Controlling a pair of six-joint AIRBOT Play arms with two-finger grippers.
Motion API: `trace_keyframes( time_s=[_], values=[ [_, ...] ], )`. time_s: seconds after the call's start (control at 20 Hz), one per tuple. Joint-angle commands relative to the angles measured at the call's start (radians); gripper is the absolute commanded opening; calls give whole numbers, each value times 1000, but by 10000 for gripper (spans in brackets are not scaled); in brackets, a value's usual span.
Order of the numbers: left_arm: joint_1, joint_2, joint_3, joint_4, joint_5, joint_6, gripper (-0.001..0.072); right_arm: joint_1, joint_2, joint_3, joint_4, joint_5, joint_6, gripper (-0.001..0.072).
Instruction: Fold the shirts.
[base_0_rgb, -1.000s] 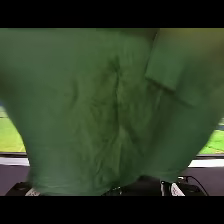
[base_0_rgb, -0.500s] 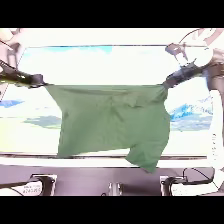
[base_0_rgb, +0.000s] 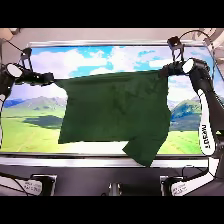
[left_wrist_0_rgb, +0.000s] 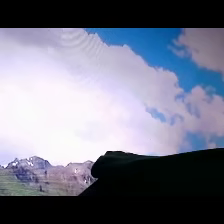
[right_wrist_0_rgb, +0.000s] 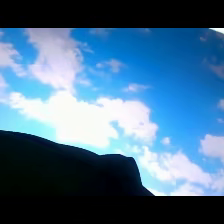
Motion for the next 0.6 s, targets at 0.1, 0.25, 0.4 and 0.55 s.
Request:
trace_keyframes(
  time_s=[0.1,0.25,0.4,0.55],
  values=[
    [-15,-35,2,-21,-134,47,28,-11,-16,0,-5,280,-66,26],
    [-12,-23,2,-20,-307,109,28,-12,9,0,-115,546,-114,25],
    [-20,-47,-34,-21,-424,104,28,-11,-6,-50,-120,662,-103,26],
    [-43,-69,-106,-26,-458,85,28,-8,-48,-89,-69,659,-56,26]
  ],
)
